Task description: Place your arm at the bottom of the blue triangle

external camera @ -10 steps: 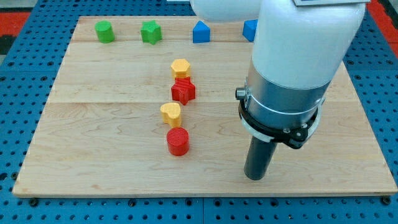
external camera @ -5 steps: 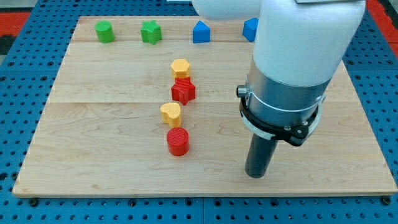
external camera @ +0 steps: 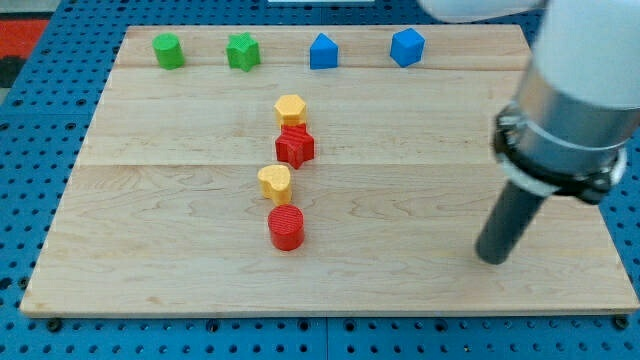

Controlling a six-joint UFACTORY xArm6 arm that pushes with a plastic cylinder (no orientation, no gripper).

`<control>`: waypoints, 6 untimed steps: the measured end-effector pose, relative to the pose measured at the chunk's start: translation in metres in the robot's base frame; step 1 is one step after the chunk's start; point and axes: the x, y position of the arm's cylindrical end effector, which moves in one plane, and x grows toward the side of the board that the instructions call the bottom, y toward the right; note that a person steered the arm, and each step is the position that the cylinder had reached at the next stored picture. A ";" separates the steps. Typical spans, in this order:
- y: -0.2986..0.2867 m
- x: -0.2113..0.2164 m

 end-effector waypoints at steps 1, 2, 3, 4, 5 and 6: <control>0.024 -0.007; 0.027 -0.007; 0.022 -0.007; 0.010 -0.024; 0.007 -0.041; 0.007 -0.046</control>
